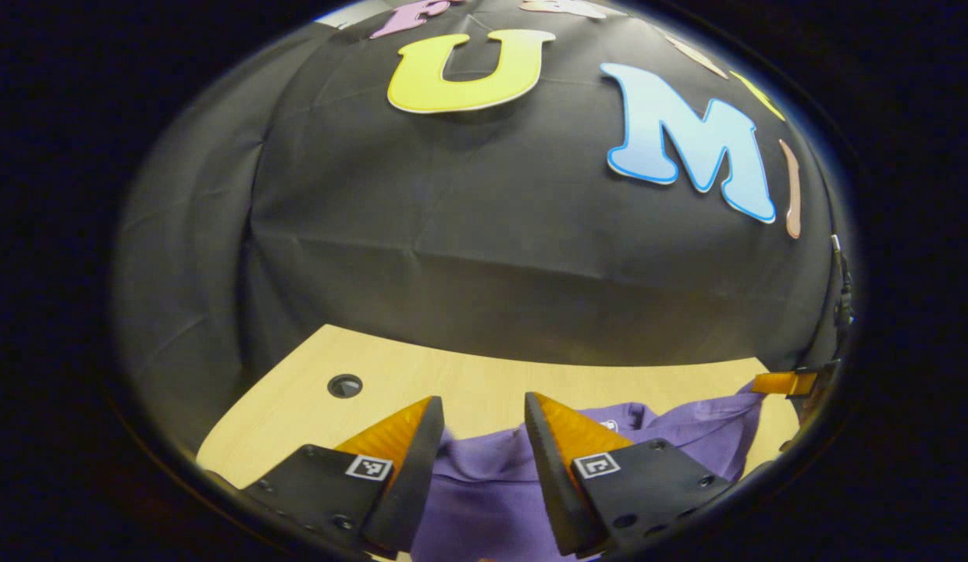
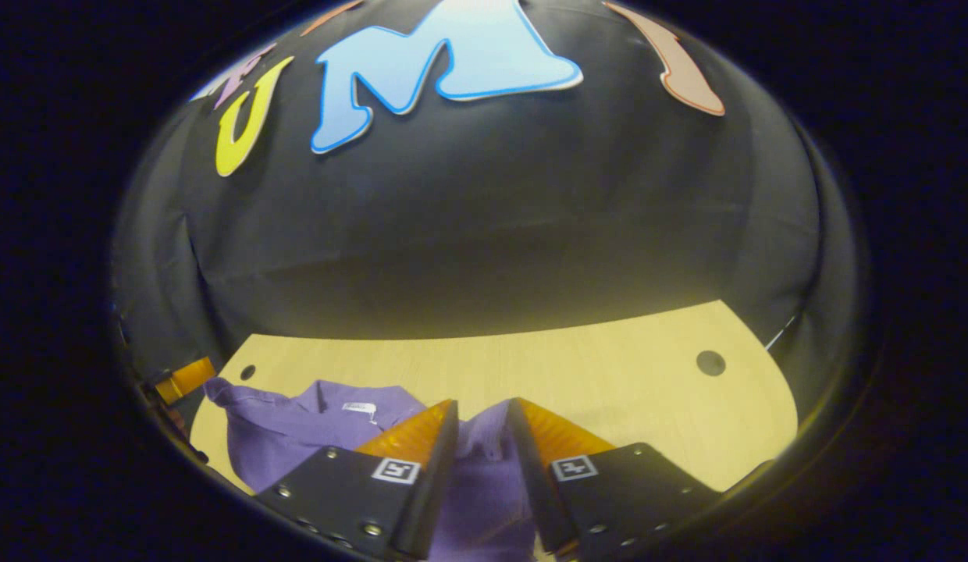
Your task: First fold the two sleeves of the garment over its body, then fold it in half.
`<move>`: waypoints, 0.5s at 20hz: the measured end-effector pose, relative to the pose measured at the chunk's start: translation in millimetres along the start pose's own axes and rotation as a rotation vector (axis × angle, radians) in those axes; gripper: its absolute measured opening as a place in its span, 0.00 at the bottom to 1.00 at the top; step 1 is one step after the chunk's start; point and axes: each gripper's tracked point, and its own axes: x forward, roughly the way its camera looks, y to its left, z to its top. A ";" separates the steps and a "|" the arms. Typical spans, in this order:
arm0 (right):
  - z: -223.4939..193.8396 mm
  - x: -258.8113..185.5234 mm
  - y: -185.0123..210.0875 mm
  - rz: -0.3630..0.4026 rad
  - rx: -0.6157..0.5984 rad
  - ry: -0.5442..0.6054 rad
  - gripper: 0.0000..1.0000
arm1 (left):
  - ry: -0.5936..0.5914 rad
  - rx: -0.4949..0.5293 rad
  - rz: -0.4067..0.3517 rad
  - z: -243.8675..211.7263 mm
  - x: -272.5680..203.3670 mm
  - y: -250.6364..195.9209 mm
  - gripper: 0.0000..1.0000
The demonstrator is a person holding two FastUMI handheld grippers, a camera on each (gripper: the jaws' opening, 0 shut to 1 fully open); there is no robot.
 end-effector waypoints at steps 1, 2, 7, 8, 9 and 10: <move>5.3 -6.6 1.2 -0.013 -0.027 -0.021 0.63 | -0.010 0.011 0.000 3.8 -3.3 -1.0 0.80; 10.7 -13.5 3.2 -0.022 -0.043 -0.037 0.73 | -0.015 0.022 -0.004 5.9 -7.4 -3.2 0.85; 32.0 -55.4 22.8 -0.046 -0.074 -0.123 0.82 | -0.072 0.047 -0.051 27.5 -45.5 -17.1 0.95; 37.1 -67.1 27.3 -0.054 -0.083 -0.147 0.82 | -0.084 0.042 -0.067 31.8 -55.7 -19.8 0.95; 42.2 -79.4 31.5 -0.059 -0.094 -0.173 0.82 | -0.099 0.040 -0.077 38.1 -67.4 -23.7 0.96; 48.1 -93.8 36.2 -0.064 -0.105 -0.203 0.82 | -0.118 0.044 -0.080 45.1 -79.8 -23.8 0.95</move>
